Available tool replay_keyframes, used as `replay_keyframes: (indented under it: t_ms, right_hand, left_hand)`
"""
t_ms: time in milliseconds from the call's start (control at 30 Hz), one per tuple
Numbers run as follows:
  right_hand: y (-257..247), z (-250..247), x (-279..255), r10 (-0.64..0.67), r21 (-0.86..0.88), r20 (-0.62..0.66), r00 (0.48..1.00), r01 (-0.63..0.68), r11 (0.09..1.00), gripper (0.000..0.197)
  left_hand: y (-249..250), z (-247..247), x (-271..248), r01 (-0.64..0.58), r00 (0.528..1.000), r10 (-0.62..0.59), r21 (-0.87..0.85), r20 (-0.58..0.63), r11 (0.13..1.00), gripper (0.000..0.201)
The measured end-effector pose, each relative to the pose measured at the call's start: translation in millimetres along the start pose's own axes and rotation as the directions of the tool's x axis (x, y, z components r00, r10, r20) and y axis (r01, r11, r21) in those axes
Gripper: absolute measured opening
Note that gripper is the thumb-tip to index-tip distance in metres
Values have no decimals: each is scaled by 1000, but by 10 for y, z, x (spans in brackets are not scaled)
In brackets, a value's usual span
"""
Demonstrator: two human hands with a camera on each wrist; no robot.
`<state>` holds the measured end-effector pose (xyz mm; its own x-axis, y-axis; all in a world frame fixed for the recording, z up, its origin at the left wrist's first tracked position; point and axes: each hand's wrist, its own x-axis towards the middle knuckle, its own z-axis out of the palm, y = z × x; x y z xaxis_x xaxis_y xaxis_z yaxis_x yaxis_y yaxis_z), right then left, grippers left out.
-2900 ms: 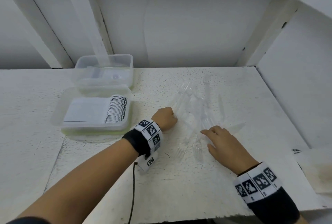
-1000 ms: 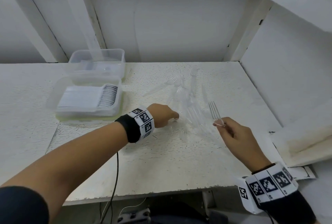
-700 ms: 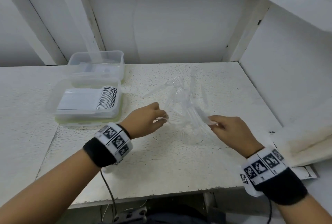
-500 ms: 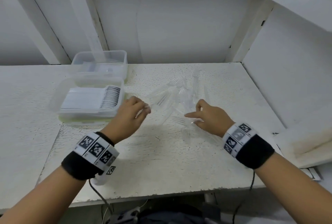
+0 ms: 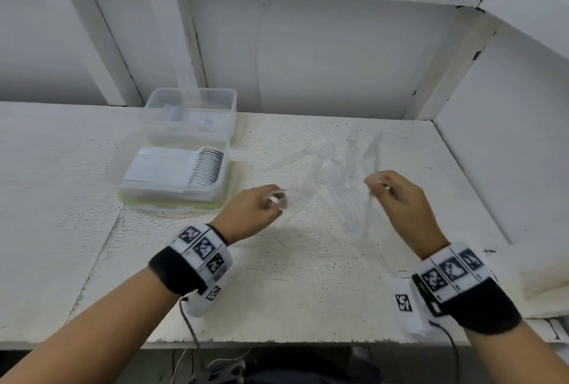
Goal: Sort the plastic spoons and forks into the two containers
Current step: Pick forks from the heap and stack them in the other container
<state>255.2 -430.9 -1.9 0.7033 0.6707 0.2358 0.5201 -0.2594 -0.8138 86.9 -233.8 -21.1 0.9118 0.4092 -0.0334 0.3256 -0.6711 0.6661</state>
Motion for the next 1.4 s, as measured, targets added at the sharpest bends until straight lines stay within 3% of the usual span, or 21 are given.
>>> replay_keyframes:
  t_ms: [100, 167, 233, 367, 567, 700, 833, 967, 1133, 1300, 1400]
  right_hand:
    - [24, -100, -140, 261, 305, -56, 964, -233, 923, 25]
    - [39, -136, -254, 383, 594, 19, 923, -319, 739, 26]
    - [53, -170, -359, 459, 673, 51, 887, -370, 641, 24]
    - [119, -238, -527, 544, 578, 17, 839, -452, 679, 21]
    - [206, -242, -587, 529, 367, -2, 849, -492, 790, 19]
    - [191, -206, -531, 497, 217, -1, 868, -485, 847, 21]
    - [145, -156, -441, 408, -32, 19, 913, -407, 913, 30]
    - [60, -41, -273, 286, -311, 115, 951, -239, 920, 31]
    - [20, 237, 88, 277, -506, 302, 912, -93, 858, 24]
    - [-87, 555, 383, 301, -544, 359, 883, -64, 837, 31]
    - [-182, 733, 521, 316, -520, 482, 817, -24, 854, 43]
  left_hand:
    - [209, 184, 280, -112, 991, 102, 124, 87, 986, 24]
    - [347, 290, 458, -201, 971, 163, 223, 177, 954, 27]
    - [439, 399, 589, -276, 938, 182, 318, 295, 907, 32]
    - [466, 575, 704, -330, 901, 131, 457, 414, 826, 36]
    - [421, 590, 705, -399, 888, 168, 539, 428, 742, 33]
    - [354, 442, 614, -416, 868, 147, 534, 473, 736, 30]
    - [302, 133, 470, -348, 884, 115, 474, 453, 809, 26]
    - [171, -123, 286, -211, 912, 47, 368, 407, 906, 21]
    - [-89, -371, 57, 61, 900, -83, 65, 428, 996, 17]
    - [-327, -423, -155, 303, 926, -210, -284, 314, 910, 18]
    - [-363, -417, -231, 349, 932, -239, -491, 273, 798, 21]
